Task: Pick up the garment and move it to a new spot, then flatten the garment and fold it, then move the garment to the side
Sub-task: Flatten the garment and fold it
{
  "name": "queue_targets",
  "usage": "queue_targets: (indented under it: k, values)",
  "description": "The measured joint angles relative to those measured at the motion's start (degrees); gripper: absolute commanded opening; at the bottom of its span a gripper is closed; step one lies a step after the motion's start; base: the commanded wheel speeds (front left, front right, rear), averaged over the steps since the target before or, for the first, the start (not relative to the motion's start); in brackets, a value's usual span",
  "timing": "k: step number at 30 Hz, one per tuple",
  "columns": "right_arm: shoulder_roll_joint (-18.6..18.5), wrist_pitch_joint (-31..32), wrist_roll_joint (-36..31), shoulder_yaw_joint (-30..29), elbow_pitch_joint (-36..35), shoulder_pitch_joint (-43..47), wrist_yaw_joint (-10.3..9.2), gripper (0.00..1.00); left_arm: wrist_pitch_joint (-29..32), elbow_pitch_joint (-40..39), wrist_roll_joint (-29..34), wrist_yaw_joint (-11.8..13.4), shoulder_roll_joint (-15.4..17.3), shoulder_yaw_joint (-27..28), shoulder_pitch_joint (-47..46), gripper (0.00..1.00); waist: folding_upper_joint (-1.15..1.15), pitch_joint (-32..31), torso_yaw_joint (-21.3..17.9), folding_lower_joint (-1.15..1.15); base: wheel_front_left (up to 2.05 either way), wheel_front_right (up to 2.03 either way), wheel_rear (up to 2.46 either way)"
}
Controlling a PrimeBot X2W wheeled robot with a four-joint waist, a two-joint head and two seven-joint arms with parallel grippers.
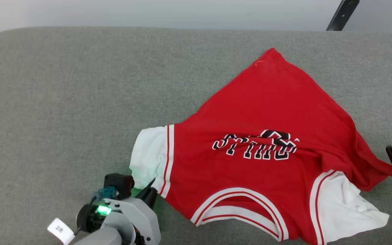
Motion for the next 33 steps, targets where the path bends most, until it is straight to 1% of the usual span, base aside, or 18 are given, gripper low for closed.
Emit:
queue_targets:
  k: [3,5,7,8,11,14,17,18,20,23,25,29,33]
  values:
    - [-0.77,-5.81,-1.77,1.9,-1.81,-0.95,0.0,1.0,0.01,-0.09,0.09,0.0,-0.1,-0.05,-0.13,0.0,0.0,0.3,0.29,0.0,0.0,0.0,0.0]
    - [-1.69,-9.37,-3.16,3.59,-1.62,-3.71,0.0,1.0,0.01,-0.12,0.15,-0.01,-0.33,-0.09,-0.42,0.0,0.0,0.58,0.57,0.0,0.0,0.0,0.0]
    - [-1.85,-11.32,-3.53,6.23,-0.32,-7.24,0.0,1.0,0.1,-0.12,0.27,-0.01,-0.65,-0.22,-0.88,0.0,0.0,0.93,0.93,0.0,0.0,0.0,0.0]
    - [-2.09,-11.33,-3.8,8.25,0.86,-9.09,0.0,1.0,0.21,-0.11,0.46,-0.02,-0.85,-0.32,-1.12,0.0,0.0,1.13,1.15,0.0,0.0,0.0,0.0]
    - [-3.9,-9.55,-2.54,13.46,6.11,-16.5,0.0,1.0,0.51,-0.07,0.91,-0.22,-1.49,-0.65,-2.05,0.0,0.0,1.78,1.99,0.0,0.0,0.0,0.0]
    - [-5.48,-5.75,-0.14,18.49,12.7,-25.66,0.0,1.0,0.71,0.41,1.37,-0.66,-2.49,-1.0,-3.26,0.0,0.0,2.49,3.12,0.0,0.0,0.0,0.0]
    - [-6.05,-1.19,3.82,24.21,19.69,-34.2,0.01,1.0,0.79,0.77,1.97,-0.87,-3.52,-1.33,-4.3,0.0,0.0,3.27,4.37,0.0,0.0,0.0,0.0]
    - [-6.02,0.34,4.97,25.27,22.62,-37.27,0.01,1.0,0.86,0.92,2.19,-1.15,-3.9,-1.46,-4.77,0.0,0.0,3.55,4.82,0.0,0.0,0.0,0.0]
    - [-6.84,3.12,6.24,28.56,27.22,-43.24,0.0,1.0,0.89,1.32,2.58,-1.53,-4.58,-1.76,-5.51,0.0,0.0,4.13,5.73,0.0,0.0,0.0,0.0]
    - [-6.35,7.93,8.21,32.32,34.63,-50.3,0.0,1.0,0.99,2.16,2.93,-2.38,-5.82,-2.09,-6.54,0.0,0.0,4.99,7.22,0.0,0.0,0.0,0.0]
    - [-5.84,10.51,9.82,33.81,39.41,-54.27,0.0,1.0,0.97,2.9,3.22,-2.98,-6.77,-2.31,-7.27,0.0,0.0,5.54,8.3,0.0,0.0,0.0,0.0]
    - [-4.28,13.52,10.57,35.02,48.85,-61.06,0.0,1.0,0.7,4.34,3.74,-4.13,-8.78,-2.83,-8.49,0.0,0.0,6.69,10.44,0.0,0.0,0.0,0.0]
    - [-2.6,14.7,9.83,35.88,57.44,-65.01,0.0,1.0,0.49,5.94,4.2,-5.39,-10.87,-3.43,-9.7,0.0,0.0,7.78,12.55,0.0,0.0,0.0,0.0]
